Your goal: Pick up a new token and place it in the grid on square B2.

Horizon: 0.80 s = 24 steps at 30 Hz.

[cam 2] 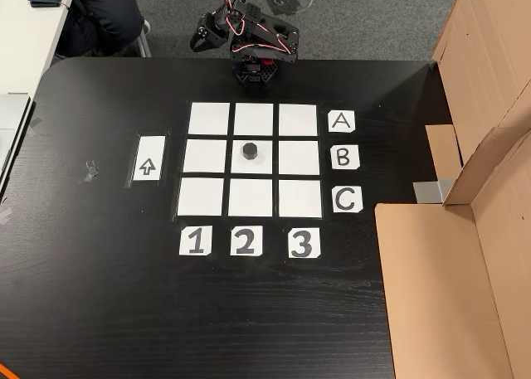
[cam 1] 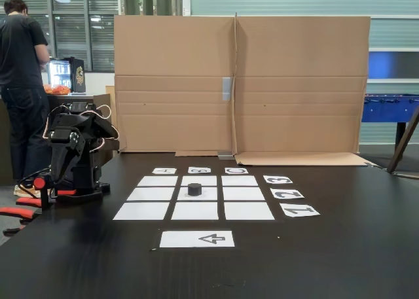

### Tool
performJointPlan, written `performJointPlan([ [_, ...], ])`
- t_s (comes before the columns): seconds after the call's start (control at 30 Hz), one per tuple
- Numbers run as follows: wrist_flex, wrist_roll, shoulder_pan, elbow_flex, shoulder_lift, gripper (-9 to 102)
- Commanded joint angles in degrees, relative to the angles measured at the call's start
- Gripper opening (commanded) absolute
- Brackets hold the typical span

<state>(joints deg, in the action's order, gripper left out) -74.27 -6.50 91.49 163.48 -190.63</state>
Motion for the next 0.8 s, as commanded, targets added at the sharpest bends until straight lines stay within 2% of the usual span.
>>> performJointPlan([
  [0.0,-0.3,0.4,0.2,-2.2,0.1,1],
  [0.77,0.1,0.3,0.1,-1.3,0.1,1],
])
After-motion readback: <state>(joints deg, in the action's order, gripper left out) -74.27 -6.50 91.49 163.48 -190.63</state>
